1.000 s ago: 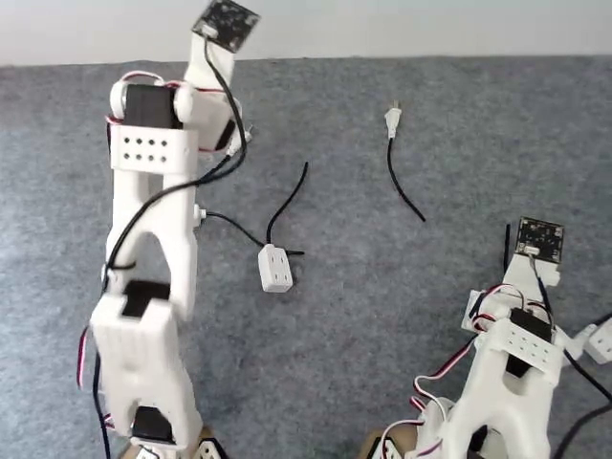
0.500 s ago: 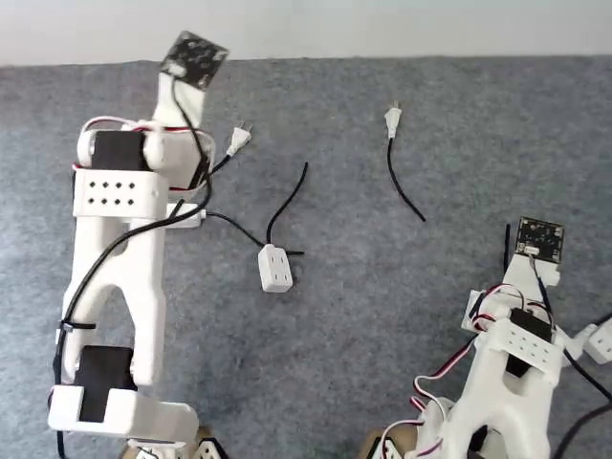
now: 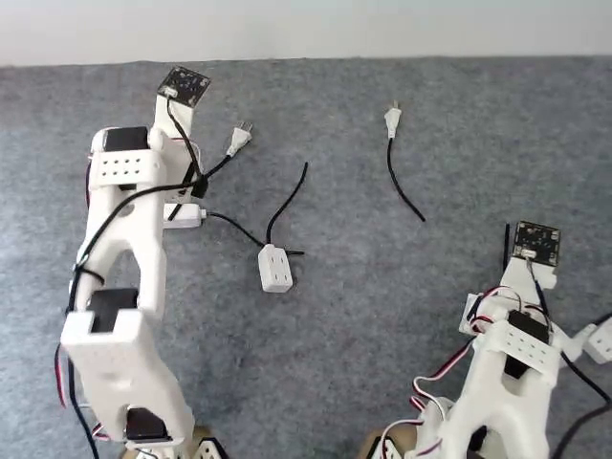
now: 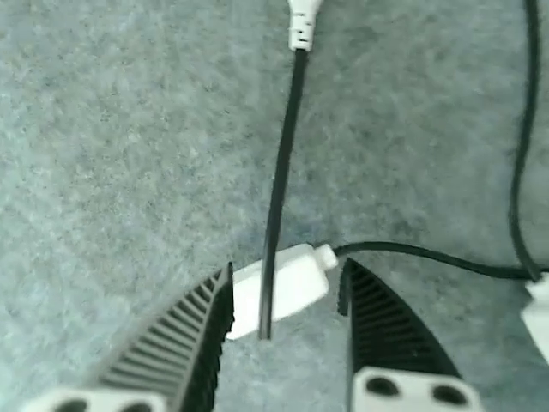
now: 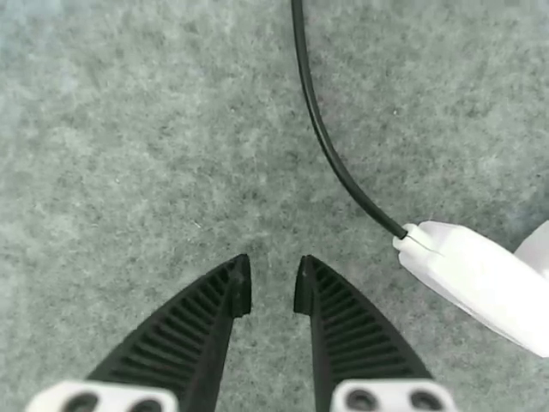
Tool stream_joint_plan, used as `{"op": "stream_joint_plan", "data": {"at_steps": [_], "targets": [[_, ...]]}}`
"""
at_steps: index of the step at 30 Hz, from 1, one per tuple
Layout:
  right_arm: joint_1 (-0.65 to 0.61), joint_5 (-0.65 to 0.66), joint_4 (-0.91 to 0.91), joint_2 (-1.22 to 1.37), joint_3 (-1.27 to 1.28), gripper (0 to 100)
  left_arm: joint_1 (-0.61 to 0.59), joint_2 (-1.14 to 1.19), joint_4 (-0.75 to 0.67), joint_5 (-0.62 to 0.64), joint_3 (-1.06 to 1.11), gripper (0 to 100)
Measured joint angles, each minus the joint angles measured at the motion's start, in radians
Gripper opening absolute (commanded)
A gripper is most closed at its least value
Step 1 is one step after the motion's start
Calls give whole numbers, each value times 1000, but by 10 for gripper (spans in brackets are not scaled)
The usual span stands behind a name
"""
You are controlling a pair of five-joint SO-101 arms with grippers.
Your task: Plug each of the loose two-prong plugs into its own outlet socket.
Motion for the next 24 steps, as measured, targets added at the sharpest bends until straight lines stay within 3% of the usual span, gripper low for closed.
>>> {"op": "stream_joint_plan", "data": {"at_steps": [12, 18, 24], "targets": [[0, 0, 0, 0, 0, 90, -21, 419, 195, -35, -486, 186], [0, 0, 0, 0, 0, 90, -21, 586, 269, -35, -732, 89], [0, 0, 0, 0, 0, 90, -21, 715, 330, -35, -916, 55]]}}
